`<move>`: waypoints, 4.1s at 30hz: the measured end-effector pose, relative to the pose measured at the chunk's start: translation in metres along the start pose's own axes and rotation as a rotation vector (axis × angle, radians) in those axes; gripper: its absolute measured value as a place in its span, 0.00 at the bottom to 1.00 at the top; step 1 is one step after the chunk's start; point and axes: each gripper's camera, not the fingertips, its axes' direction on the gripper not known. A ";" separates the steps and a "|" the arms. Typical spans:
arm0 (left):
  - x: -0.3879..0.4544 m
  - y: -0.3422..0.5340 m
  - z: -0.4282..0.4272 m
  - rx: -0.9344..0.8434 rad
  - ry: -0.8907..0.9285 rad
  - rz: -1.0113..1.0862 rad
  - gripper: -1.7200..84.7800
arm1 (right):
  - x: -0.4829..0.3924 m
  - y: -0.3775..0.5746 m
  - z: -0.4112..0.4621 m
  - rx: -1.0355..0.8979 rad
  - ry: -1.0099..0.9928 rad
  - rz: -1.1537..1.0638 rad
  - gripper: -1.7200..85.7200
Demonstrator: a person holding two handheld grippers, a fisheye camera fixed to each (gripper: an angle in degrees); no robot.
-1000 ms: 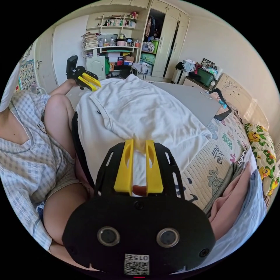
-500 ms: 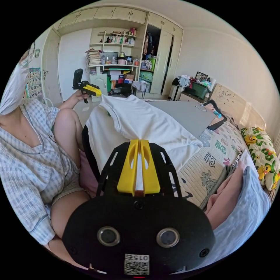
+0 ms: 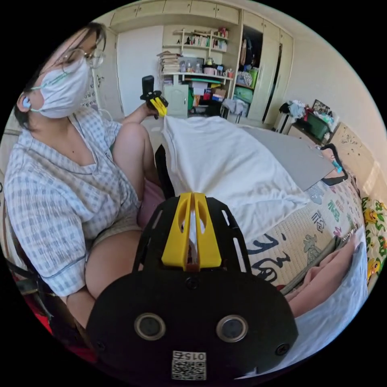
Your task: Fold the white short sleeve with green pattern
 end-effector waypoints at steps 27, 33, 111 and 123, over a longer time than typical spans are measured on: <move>-0.002 -0.344 0.177 -0.050 0.201 0.171 0.14 | 0.316 -0.069 -0.097 0.216 -0.059 0.855 0.12; 0.005 -0.362 0.232 -0.169 0.113 0.195 0.11 | 0.352 -0.067 -0.089 0.276 -0.104 0.901 0.09; -0.234 -0.478 0.356 -0.259 -0.126 -0.332 0.16 | 0.036 0.228 0.052 0.690 0.282 0.910 0.12; -0.217 -0.507 0.440 -0.462 -0.198 -0.275 0.04 | 0.061 0.270 0.063 0.723 0.147 0.888 0.01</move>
